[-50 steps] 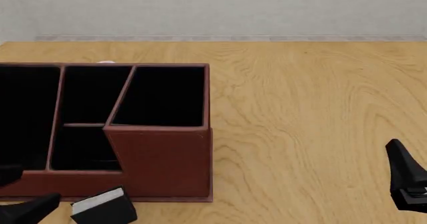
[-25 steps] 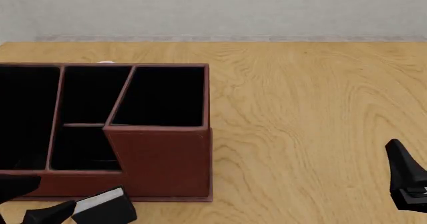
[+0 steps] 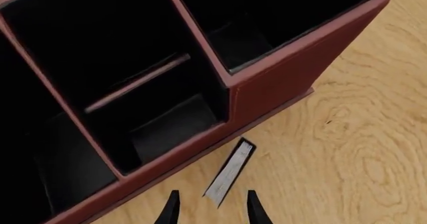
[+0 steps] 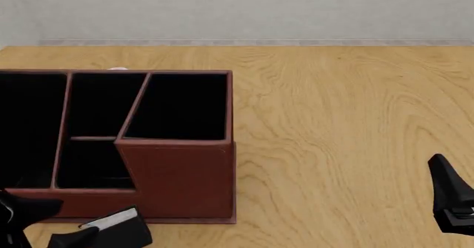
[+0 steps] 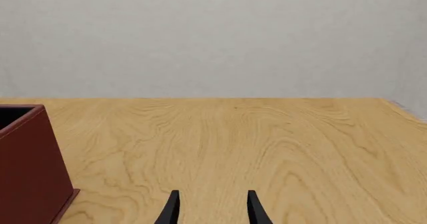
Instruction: Pick up the book and place it in the left compartment of the caddy.
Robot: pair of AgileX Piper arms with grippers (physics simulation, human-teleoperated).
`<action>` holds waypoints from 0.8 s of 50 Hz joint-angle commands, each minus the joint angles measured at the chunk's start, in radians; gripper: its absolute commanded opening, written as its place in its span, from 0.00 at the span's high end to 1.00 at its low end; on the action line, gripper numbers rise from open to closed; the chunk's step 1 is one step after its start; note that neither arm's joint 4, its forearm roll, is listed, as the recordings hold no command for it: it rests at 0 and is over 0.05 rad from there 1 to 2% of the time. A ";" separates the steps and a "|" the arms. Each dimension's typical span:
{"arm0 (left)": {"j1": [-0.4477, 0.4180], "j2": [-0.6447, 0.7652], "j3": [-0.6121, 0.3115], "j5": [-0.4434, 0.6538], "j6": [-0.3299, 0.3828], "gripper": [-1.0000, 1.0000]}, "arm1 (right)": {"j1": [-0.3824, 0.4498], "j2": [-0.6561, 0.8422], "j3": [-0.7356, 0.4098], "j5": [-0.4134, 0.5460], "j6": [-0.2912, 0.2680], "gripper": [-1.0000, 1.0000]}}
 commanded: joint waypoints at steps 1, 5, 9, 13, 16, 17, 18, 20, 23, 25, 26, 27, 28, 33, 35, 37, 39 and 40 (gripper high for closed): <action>-0.016 0.035 0.040 -0.057 -0.013 0.00 | 0.000 -0.003 0.001 0.002 0.000 0.00; -0.019 0.048 0.051 -0.078 -0.015 0.00 | 0.000 -0.003 0.001 0.002 0.000 0.00; -0.016 0.053 0.058 -0.085 -0.014 0.00 | 0.000 -0.003 0.001 0.002 0.000 0.00; -0.018 0.062 0.065 -0.096 -0.015 0.00 | 0.000 -0.003 0.001 0.002 0.000 0.00; -0.021 0.071 0.072 -0.108 -0.018 0.00 | 0.000 -0.003 0.001 0.002 0.000 0.00; -0.022 0.075 0.075 -0.112 -0.018 0.00 | 0.000 -0.003 0.001 0.002 0.000 0.00; -0.023 0.077 0.077 -0.115 -0.018 0.00 | 0.000 -0.003 0.001 0.002 0.000 0.00; -0.025 0.084 0.080 -0.124 -0.019 0.00 | 0.000 -0.003 0.001 0.002 0.000 0.00; -0.028 0.101 0.090 -0.144 -0.020 0.00 | 0.000 -0.003 0.001 0.002 0.000 0.00; -0.029 0.108 0.092 -0.151 -0.021 0.00 | 0.000 -0.003 0.001 0.002 0.000 0.00; -0.030 0.110 0.084 -0.144 -0.023 0.00 | 0.000 -0.003 0.001 0.002 0.000 0.00; -0.031 0.116 0.091 -0.157 -0.024 0.00 | 0.000 -0.003 0.001 0.002 0.000 0.00; -0.031 0.120 0.095 -0.161 -0.025 0.00 | 0.000 -0.003 0.001 0.002 0.000 0.00; -0.034 0.137 0.107 -0.181 -0.028 0.00 | 0.000 -0.003 0.001 0.002 0.000 0.00; -0.035 0.142 0.106 -0.186 -0.026 0.00 | 0.000 -0.003 0.001 0.002 0.000 0.00; -0.032 0.147 0.111 -0.191 -0.025 0.00 | 0.000 -0.003 0.001 0.002 0.000 0.00; -0.032 0.150 0.113 -0.195 -0.025 0.00 | 0.000 -0.003 0.001 0.002 0.000 0.00; -0.034 0.153 0.115 -0.200 -0.026 0.00 | 0.000 -0.003 0.001 0.002 0.000 0.00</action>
